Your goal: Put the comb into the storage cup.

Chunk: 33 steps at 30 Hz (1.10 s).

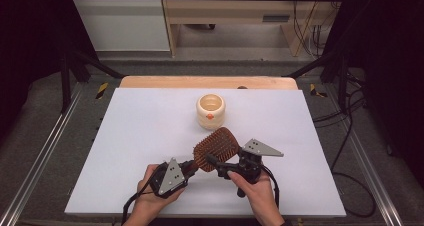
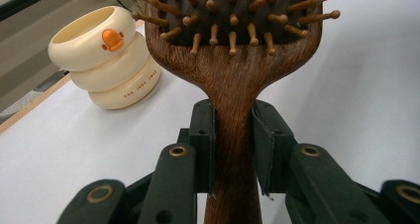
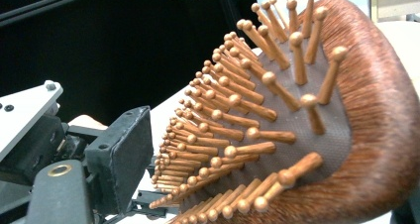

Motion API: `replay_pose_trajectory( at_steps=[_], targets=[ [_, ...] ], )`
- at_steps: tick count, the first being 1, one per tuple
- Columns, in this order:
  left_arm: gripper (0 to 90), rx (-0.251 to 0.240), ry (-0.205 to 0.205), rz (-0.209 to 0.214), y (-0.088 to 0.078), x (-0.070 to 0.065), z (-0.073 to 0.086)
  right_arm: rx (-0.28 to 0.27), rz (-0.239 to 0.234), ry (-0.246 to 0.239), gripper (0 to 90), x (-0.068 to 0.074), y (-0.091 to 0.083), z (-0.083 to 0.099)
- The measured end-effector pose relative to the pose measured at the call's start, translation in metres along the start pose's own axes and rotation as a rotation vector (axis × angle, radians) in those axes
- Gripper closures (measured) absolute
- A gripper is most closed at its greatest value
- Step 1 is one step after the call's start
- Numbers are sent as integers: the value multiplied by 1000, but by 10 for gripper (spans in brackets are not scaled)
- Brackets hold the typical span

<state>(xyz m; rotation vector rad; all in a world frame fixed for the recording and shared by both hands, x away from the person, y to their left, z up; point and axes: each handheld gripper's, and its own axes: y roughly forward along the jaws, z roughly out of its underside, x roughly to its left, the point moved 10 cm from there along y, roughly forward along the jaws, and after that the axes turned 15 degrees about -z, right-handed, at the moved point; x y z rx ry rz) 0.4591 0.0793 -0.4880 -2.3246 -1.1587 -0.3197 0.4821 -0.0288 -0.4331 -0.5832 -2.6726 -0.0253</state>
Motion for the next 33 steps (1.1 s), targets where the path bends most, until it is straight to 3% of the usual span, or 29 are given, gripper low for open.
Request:
replay_pose_trajectory(
  at_steps=[29, 33],
  targets=[
    [725, 0, -6, 0, 2, -2, 2, -58, -22, 80, 286, -3, -5, -4],
    [725, 1, -9, -3, 2, -1, 2, -70, -24, 80, 330, -2, -5, -6]
  ],
)
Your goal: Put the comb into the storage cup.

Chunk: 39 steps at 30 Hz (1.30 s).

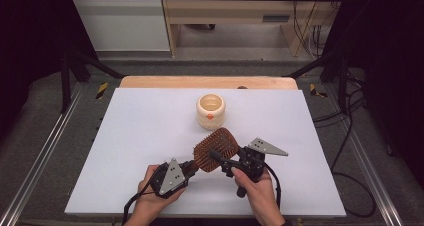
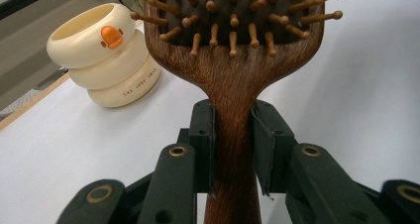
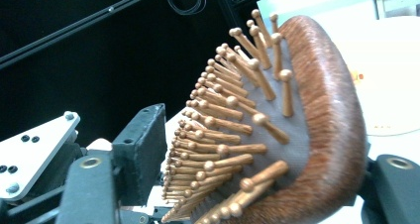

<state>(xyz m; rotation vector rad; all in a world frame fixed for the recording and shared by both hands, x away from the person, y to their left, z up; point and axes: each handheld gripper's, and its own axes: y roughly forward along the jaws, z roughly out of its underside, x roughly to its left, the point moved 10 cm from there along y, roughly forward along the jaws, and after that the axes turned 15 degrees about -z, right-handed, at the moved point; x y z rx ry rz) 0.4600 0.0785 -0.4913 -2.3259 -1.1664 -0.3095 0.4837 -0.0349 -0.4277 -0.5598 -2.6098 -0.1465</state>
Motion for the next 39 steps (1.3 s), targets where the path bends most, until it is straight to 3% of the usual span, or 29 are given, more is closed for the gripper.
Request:
replay_pose_trajectory(
  at_steps=[5, 9, 15, 21, 27, 33, 39],
  targets=[
    [724, 9, -8, -1, 1, 0, 1, -15, -19, 11, 388, 1, -1, -2],
    [725, 13, -12, -1, 1, 1, 2, -22, -53, -5, 440, 7, 1, -3],
    [725, 12, -24, 0, 0, 2, 2, -43, -66, -18, 495, 16, 3, -6],
    [724, 1, -43, 2, 0, 2, 0, -54, -44, -39, 518, 23, 5, -9],
    [707, 4, -105, 18, 0, 4, -2, -66, -31, -50, 526, 27, 6, -12],
    [634, 8, -140, 19, 1, 8, -2, -102, -16, -19, 525, 22, 1, -18],
    [525, -26, -178, 13, -2, 13, -7, -153, 29, -8, 524, 9, -14, -29]
  ],
)
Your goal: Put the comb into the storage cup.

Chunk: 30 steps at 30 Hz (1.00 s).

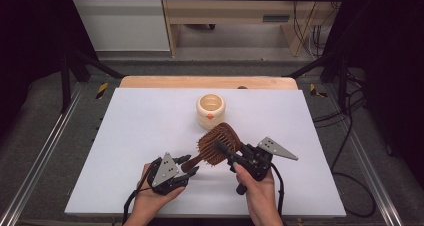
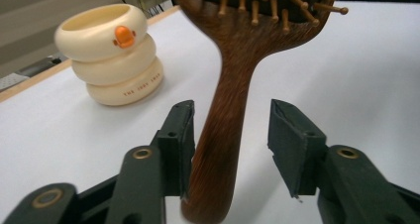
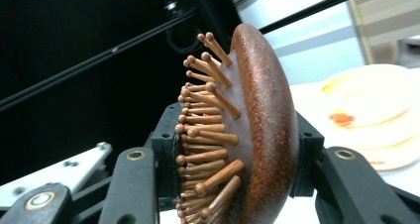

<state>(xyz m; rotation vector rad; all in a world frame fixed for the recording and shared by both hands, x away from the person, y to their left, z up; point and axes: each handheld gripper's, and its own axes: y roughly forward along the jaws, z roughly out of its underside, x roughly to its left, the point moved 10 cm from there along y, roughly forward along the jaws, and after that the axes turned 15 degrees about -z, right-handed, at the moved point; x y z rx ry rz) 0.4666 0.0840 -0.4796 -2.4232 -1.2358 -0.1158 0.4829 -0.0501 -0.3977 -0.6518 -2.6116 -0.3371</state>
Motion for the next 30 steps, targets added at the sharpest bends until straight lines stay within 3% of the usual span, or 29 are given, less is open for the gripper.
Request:
replay_pose_trajectory(
  at_steps=[8, 14, 19, 24, 30],
  targets=[
    [345, -30, -85, -87, -5, 26, -3, -41, 49, 18, 521, -19, -18, -12],
    [255, -30, -158, -152, -9, 52, 0, -60, 64, 31, 521, -26, -25, -17],
    [123, -27, -201, -218, -15, 77, 3, -76, 82, 38, 520, -32, -33, -21],
    [75, -26, -256, -248, -24, 97, 8, -94, 100, 48, 520, -39, -42, -24],
    [62, -41, -280, -310, -39, 120, 22, -101, 128, 44, 519, -48, -51, -28]
  ],
)
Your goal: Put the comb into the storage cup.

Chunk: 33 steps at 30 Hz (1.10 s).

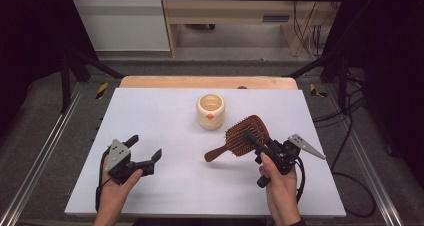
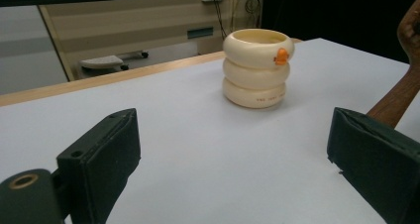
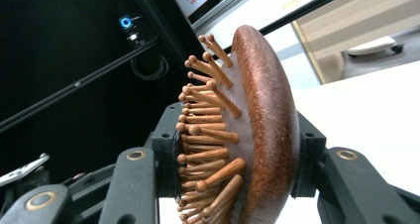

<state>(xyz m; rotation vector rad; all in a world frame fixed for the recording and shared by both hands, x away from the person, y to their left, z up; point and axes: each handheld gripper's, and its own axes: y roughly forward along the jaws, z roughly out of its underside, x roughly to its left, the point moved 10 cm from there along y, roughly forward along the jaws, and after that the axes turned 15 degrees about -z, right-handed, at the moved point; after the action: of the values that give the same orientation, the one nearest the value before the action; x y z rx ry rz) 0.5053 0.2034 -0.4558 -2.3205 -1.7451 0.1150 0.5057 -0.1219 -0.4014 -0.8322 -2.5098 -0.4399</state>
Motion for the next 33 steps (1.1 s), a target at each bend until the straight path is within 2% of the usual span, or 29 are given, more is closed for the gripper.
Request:
replay_pose_trajectory(
  at_steps=[6, 8, 12, 21, 24, 27, 30, 33],
  targets=[
    [60, -4, -66, -60, -12, 33, 7, -15, 20, 0, 518, -8, -7, -6],
    [51, -25, -74, -78, -15, 43, 6, -22, 29, 6, 518, -12, -10, -8],
    [40, -46, -110, -116, -12, 59, 3, -35, 37, 12, 518, -17, -12, -10],
    [43, -36, -100, -159, -5, 73, 11, -45, 65, 5, 518, -25, -20, -15],
    [44, -37, -115, -177, -7, 80, 13, -50, 70, 7, 518, -26, -22, -17],
    [45, -31, -133, -176, -6, 82, 15, -59, 78, 13, 517, -27, -24, -19],
    [48, -31, -130, -186, -5, 85, 15, -60, 86, 12, 518, -27, -25, -19],
    [48, -28, -134, -178, -3, 84, 16, -50, 97, 9, 518, -29, -24, -17]
  ],
)
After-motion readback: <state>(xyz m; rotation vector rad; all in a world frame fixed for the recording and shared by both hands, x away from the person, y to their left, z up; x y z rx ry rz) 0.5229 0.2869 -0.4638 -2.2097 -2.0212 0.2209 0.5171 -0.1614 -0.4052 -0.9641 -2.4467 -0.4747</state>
